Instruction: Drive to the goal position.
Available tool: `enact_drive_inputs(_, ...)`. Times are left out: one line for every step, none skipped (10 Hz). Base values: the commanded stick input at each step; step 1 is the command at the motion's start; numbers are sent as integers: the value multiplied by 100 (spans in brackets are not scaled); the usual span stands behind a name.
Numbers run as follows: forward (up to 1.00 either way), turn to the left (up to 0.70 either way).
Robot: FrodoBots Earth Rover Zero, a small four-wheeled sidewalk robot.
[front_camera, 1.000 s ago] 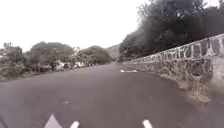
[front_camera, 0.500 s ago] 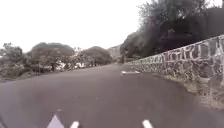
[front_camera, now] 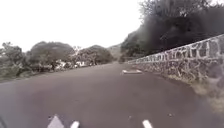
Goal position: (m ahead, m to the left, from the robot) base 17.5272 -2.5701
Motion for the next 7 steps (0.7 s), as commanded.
enact_drive_inputs(50,0)
enact_drive_inputs(50,0)
enact_drive_inputs(50,0)
enact_drive_inputs(50,0)
enact_drive_inputs(50,0)
enact_drive_inputs(50,0)
enact_drive_inputs(50,0)
